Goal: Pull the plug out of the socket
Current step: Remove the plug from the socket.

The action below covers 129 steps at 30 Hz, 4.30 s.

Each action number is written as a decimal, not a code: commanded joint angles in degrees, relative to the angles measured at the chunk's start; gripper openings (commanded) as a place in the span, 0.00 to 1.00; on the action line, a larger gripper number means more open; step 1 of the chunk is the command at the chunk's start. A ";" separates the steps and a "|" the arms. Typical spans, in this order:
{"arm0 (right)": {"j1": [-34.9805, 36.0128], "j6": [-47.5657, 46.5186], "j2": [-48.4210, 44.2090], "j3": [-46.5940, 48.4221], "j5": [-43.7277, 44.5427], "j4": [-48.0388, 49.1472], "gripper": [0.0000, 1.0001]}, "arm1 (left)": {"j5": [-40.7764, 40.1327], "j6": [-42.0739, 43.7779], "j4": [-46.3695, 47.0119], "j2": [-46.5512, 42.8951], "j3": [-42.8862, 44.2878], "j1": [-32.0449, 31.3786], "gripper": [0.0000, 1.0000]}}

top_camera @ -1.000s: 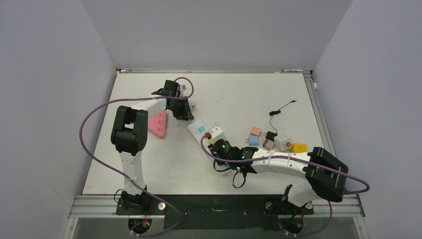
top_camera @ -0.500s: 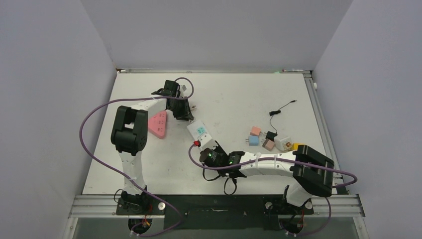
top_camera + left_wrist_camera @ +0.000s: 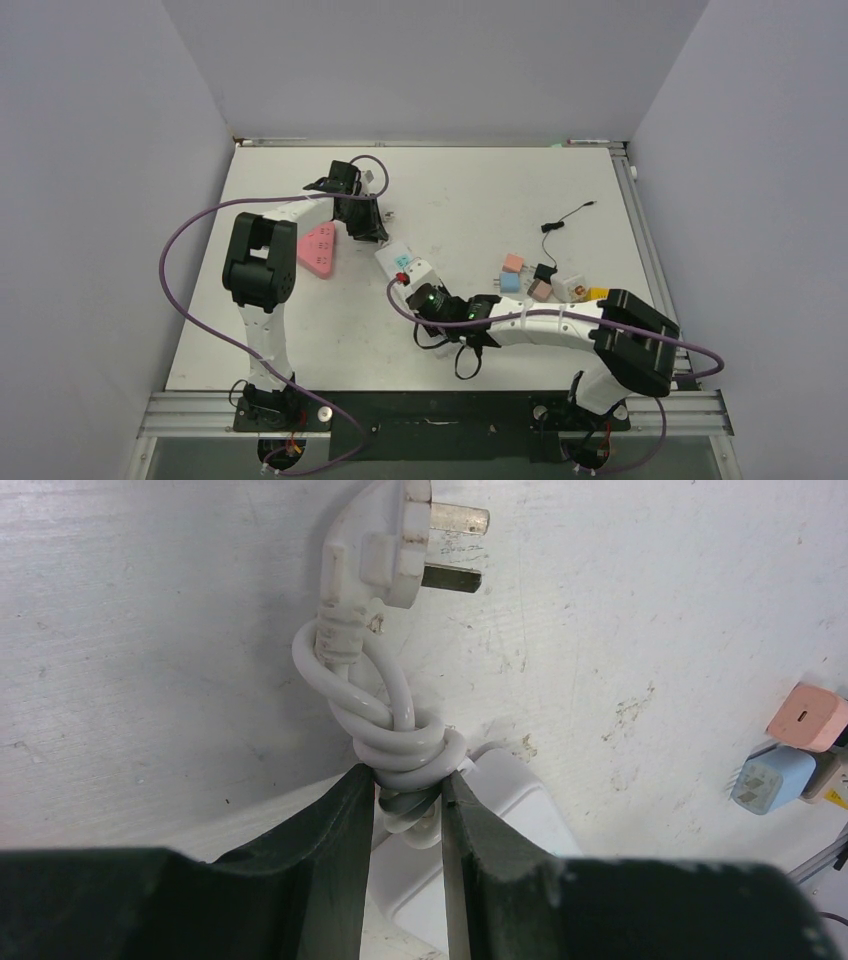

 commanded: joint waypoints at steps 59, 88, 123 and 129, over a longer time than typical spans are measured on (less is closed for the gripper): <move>1.45 -3.14 5.28 5.03 2.16 -3.55 0.05 | -6.04 2.32 -0.07 1.89 0.65 1.47 0.00; -12.61 -0.64 -1.67 -1.97 -37.28 8.29 0.05 | -5.86 2.35 -0.10 1.71 0.72 1.56 0.00; -18.27 4.24 -4.95 -4.03 -25.18 3.78 0.05 | -6.29 2.31 -0.11 1.89 0.65 2.37 0.00; -16.00 6.77 -4.38 -2.34 -19.05 0.61 0.05 | -6.30 2.31 -0.10 1.89 0.62 2.47 0.00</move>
